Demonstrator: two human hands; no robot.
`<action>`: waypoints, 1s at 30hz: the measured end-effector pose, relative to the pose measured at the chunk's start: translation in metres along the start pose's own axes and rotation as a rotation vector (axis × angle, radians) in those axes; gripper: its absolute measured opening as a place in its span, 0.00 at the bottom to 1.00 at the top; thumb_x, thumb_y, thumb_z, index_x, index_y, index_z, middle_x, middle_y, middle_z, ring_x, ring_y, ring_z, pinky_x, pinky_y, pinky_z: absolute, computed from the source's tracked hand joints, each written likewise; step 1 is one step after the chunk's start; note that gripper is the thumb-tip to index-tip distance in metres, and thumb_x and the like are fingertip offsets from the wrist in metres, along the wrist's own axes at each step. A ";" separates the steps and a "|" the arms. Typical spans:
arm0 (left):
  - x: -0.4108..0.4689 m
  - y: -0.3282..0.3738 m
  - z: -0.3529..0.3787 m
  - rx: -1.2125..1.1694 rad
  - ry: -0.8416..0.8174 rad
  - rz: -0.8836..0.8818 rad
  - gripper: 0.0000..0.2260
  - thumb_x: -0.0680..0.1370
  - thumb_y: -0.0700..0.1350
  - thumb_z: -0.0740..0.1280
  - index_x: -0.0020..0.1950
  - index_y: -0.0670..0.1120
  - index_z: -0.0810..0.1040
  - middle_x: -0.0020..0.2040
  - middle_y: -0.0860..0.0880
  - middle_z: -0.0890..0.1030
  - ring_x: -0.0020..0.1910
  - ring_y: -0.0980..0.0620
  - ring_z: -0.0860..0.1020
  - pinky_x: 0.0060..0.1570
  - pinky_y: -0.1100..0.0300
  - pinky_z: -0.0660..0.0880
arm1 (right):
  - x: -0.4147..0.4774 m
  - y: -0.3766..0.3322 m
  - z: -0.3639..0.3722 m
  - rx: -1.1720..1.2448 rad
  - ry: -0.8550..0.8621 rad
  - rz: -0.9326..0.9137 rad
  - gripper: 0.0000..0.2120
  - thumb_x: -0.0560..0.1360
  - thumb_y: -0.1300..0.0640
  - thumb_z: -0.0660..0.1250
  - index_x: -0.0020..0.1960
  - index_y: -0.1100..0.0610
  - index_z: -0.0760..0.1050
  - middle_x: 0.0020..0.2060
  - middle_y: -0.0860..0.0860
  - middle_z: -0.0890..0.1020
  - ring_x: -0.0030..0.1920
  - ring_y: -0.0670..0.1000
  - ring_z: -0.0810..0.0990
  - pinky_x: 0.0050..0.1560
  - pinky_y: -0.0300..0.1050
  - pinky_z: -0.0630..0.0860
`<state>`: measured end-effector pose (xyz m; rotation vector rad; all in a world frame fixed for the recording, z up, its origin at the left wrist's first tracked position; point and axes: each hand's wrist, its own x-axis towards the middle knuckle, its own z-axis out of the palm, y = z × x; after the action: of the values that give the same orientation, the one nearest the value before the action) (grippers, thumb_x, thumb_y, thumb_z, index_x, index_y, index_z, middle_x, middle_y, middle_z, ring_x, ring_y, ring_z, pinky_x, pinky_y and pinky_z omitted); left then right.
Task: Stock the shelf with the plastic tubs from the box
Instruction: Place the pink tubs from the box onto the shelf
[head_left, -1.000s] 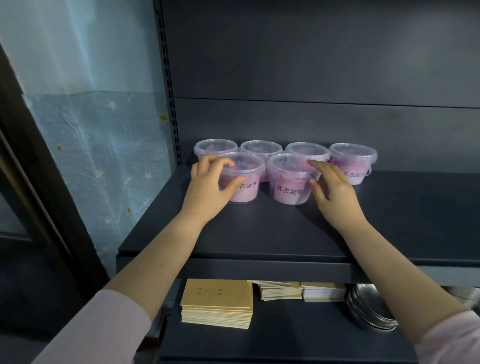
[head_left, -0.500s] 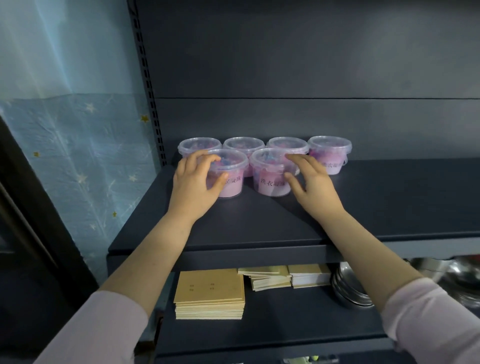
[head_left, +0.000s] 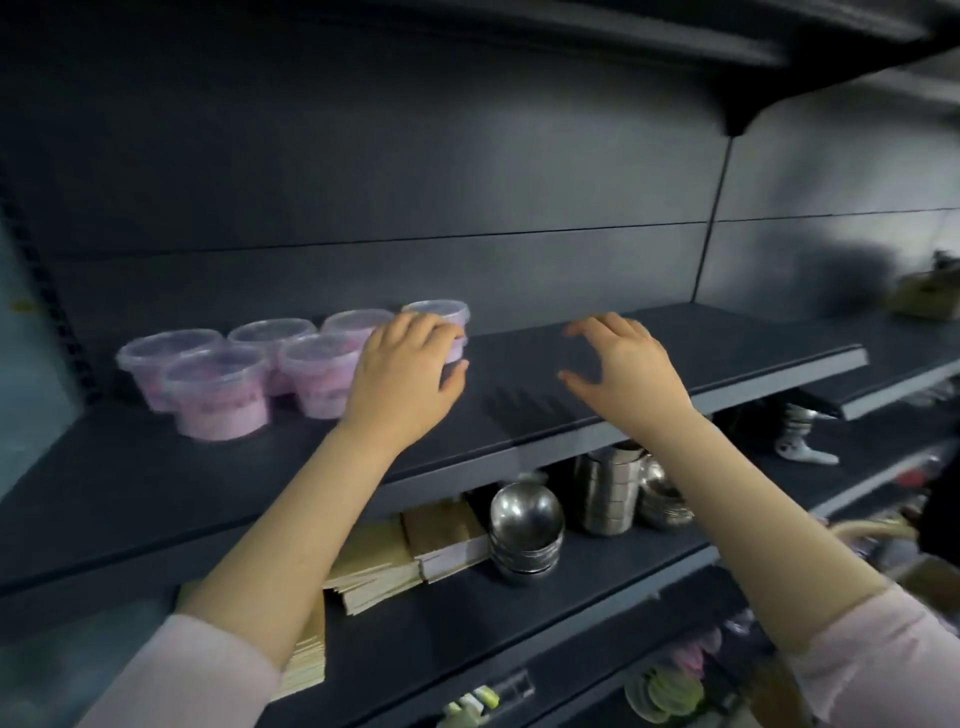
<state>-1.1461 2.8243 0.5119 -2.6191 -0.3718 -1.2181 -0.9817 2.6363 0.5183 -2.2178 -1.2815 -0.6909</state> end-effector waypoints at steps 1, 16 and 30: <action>0.004 0.023 0.011 -0.039 0.000 0.020 0.13 0.75 0.49 0.66 0.56 0.45 0.78 0.55 0.47 0.79 0.55 0.44 0.76 0.55 0.49 0.72 | -0.016 0.021 -0.008 -0.027 0.004 0.027 0.22 0.73 0.50 0.70 0.65 0.53 0.72 0.62 0.51 0.76 0.63 0.58 0.72 0.60 0.54 0.71; -0.067 0.426 0.132 -0.464 -0.309 0.209 0.13 0.76 0.50 0.67 0.58 0.46 0.78 0.55 0.50 0.79 0.56 0.47 0.77 0.53 0.51 0.74 | -0.380 0.292 -0.117 -0.140 -0.142 0.692 0.22 0.72 0.52 0.70 0.66 0.52 0.73 0.61 0.53 0.78 0.60 0.59 0.75 0.58 0.52 0.73; -0.084 0.576 0.250 -0.599 -0.682 0.235 0.14 0.77 0.52 0.65 0.60 0.48 0.77 0.56 0.52 0.78 0.57 0.49 0.75 0.53 0.52 0.74 | -0.496 0.449 -0.133 0.039 -0.087 1.110 0.25 0.74 0.51 0.70 0.69 0.54 0.69 0.64 0.51 0.75 0.64 0.54 0.73 0.62 0.49 0.71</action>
<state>-0.8346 2.3487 0.2328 -3.4172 0.2456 -0.3508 -0.8240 2.0370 0.2333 -2.4576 0.0390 -0.1171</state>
